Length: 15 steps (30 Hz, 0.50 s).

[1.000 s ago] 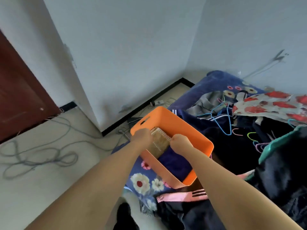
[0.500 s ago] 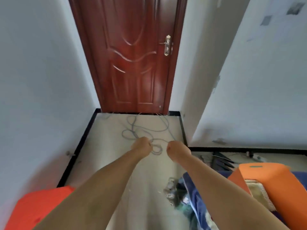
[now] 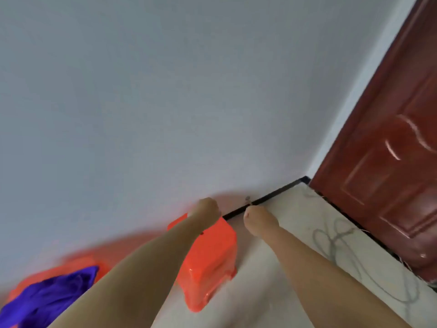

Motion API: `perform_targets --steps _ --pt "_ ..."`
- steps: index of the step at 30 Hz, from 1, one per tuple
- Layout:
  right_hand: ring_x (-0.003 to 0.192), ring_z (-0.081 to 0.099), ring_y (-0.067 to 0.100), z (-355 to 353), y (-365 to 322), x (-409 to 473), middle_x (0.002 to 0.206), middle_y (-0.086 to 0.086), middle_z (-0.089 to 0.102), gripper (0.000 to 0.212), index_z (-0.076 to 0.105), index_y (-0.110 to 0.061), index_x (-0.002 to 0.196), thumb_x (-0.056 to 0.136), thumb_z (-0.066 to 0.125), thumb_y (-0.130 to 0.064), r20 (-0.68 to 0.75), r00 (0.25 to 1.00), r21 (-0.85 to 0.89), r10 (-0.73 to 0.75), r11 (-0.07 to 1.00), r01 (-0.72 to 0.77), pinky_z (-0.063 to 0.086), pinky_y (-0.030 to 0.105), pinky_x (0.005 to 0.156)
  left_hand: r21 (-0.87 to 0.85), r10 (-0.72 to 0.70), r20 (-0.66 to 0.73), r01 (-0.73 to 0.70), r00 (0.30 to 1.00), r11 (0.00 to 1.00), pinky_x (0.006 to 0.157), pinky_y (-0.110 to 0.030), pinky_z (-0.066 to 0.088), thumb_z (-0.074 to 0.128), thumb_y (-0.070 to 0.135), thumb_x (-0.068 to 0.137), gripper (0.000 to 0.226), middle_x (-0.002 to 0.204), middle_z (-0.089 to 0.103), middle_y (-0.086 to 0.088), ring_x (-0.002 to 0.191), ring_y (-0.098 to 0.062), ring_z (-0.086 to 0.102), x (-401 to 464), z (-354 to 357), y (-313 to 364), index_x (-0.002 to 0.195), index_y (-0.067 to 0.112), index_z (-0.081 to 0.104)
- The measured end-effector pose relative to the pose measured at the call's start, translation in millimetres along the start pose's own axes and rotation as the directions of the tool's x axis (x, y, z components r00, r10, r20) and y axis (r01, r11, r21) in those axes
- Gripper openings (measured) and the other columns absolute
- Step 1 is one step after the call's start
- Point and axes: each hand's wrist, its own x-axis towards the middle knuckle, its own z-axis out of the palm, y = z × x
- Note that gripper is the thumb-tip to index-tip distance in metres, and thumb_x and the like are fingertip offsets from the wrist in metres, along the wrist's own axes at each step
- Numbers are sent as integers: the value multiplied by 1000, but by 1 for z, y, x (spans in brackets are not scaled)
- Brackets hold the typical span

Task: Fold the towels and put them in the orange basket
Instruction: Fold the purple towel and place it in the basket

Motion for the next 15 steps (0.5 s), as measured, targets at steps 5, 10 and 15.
perform_targets --steps 5,10,15 --pt "111 61 31 58 -85 -5 118 17 65 31 64 -7 109 90 40 -12 119 953 -56 -279 956 287 48 35 89 -140 -285 -49 276 957 951 85 -33 50 48 17 84 28 113 67 -10 106 -30 62 -61 -15 -106 103 10 67" --pt "113 60 31 108 -159 -35 123 18 63 33 63 -7 113 90 40 -11 222 879 -137 -422 879 457 48 35 90 -262 -459 -111 419 882 869 83 -32 50 49 15 84 26 104 70 -15 100 -30 64 -140 -25 -193 95 4 70" --pt "111 60 32 148 -230 -60 120 16 64 33 64 -9 113 90 41 -14 285 807 -153 -518 806 571 49 34 88 -314 -606 -127 547 786 776 83 -30 47 47 18 92 28 109 69 -13 105 -30 63 -194 -43 -273 104 4 68"
